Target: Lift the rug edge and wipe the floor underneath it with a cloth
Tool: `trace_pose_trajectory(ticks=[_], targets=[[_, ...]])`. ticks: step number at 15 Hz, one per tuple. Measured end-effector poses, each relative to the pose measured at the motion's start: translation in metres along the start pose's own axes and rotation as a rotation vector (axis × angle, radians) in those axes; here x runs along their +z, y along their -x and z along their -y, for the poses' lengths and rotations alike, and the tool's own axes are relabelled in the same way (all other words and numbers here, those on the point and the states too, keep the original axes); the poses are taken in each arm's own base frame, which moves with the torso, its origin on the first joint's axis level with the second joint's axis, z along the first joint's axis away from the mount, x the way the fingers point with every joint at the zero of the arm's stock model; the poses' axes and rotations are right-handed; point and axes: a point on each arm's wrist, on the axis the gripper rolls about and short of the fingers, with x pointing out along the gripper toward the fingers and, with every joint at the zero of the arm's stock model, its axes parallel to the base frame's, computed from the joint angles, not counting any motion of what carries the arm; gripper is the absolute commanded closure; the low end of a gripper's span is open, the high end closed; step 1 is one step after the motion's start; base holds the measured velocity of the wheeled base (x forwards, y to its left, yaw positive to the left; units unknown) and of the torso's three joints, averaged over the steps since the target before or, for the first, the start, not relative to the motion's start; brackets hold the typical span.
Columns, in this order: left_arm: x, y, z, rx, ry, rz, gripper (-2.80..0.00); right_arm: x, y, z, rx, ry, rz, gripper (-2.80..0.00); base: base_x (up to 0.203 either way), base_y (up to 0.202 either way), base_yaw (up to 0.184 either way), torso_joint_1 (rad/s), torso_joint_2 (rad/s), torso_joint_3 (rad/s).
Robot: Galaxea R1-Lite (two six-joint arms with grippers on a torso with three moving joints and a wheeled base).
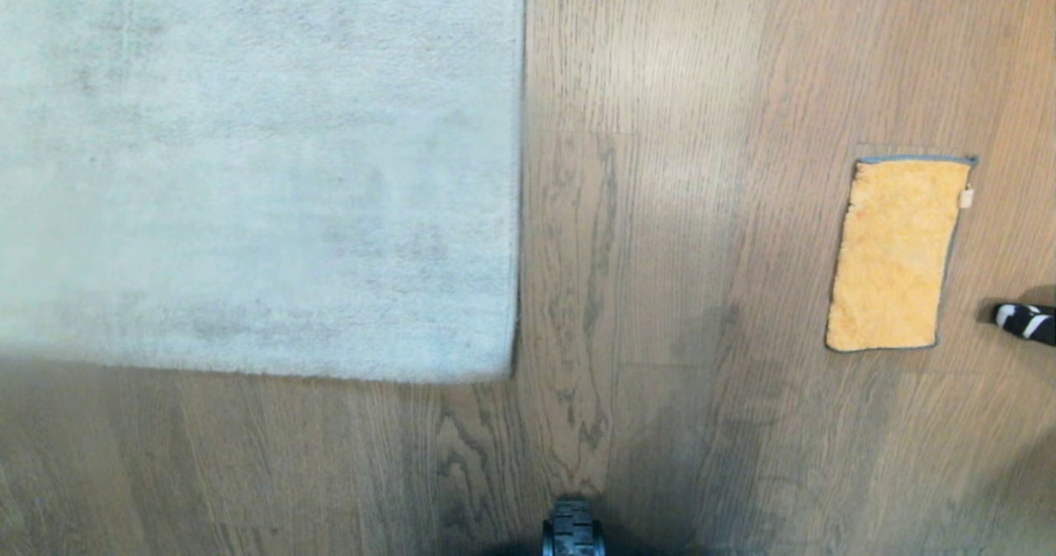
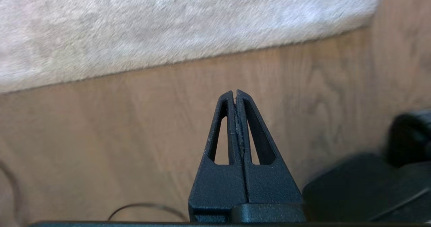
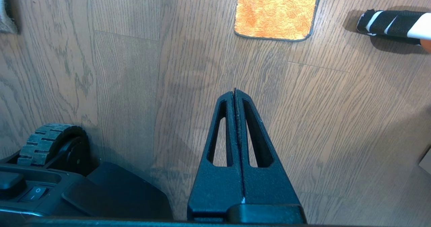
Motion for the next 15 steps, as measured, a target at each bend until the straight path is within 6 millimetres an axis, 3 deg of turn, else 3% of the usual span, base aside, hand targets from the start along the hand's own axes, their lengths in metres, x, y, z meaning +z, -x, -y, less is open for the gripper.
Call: trace_pose_trajectory(ticks=[5, 15], targets=[[-0.0043, 0.003, 0.0006, 0.015, 0.161, 0.003, 0.0, 0.0, 0.0, 0.0, 0.0, 0.0, 0.0, 0.0, 0.0, 0.0, 0.0, 0.0, 0.0, 0.0], [-0.0037, 0.0033, 0.0007, 0.004, 0.058, 0.013, 0.0, 0.0001, 0.0, 0.0, 0.001, 0.003, 0.001, 0.0, 0.0, 0.0, 0.0, 0.0, 0.0, 0.0]])
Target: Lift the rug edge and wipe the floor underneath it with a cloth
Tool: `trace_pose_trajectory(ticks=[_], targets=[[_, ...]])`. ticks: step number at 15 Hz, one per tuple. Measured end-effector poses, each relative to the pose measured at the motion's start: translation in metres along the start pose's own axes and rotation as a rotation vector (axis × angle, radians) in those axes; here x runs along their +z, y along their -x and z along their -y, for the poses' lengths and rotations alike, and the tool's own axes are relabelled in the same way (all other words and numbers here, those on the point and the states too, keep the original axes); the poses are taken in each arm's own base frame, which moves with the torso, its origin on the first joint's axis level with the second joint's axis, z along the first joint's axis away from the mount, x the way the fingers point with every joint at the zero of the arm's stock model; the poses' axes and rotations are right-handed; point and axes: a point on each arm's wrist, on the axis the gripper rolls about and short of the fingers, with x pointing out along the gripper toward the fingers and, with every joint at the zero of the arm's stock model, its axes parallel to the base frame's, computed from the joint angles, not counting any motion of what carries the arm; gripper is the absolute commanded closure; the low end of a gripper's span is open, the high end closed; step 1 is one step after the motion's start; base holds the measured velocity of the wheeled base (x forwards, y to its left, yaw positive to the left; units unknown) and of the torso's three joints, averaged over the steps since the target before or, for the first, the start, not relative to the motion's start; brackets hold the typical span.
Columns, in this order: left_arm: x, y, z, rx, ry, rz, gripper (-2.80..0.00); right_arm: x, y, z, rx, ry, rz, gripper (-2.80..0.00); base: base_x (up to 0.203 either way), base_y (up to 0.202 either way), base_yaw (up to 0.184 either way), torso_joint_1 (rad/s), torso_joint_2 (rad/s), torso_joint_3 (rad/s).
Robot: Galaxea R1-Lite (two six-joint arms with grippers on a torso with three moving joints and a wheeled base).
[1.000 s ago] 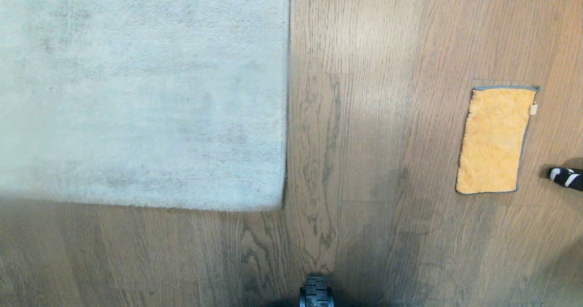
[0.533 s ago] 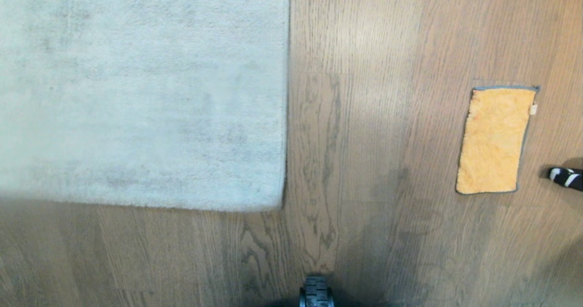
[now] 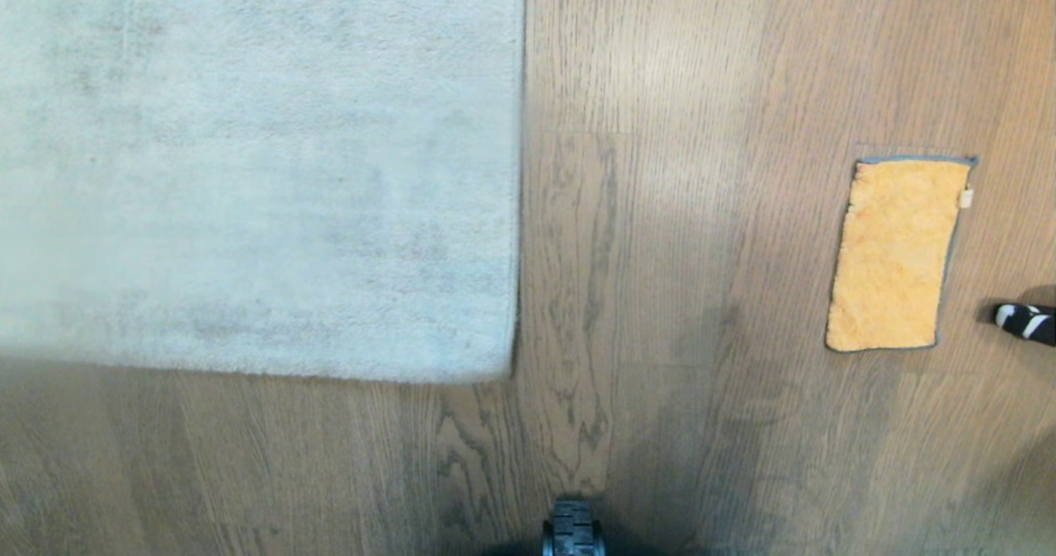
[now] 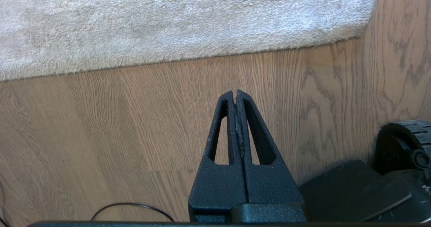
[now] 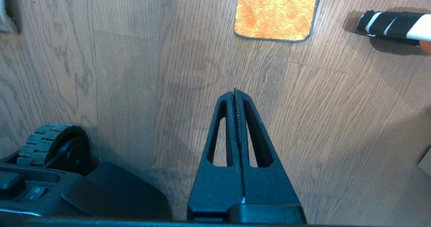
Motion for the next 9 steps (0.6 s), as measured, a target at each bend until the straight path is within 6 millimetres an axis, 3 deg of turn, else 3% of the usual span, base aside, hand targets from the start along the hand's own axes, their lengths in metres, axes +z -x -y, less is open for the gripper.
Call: trace_pose_trajectory(ticks=[9], targets=[[-0.0001, 0.0, 0.0, 0.001, 0.0, -0.001, 0.0, 0.0, 0.0, 0.0, -0.001, -0.011, 0.0, 0.0, 0.0, 0.0, 0.0, 0.0, 0.0, 0.0]])
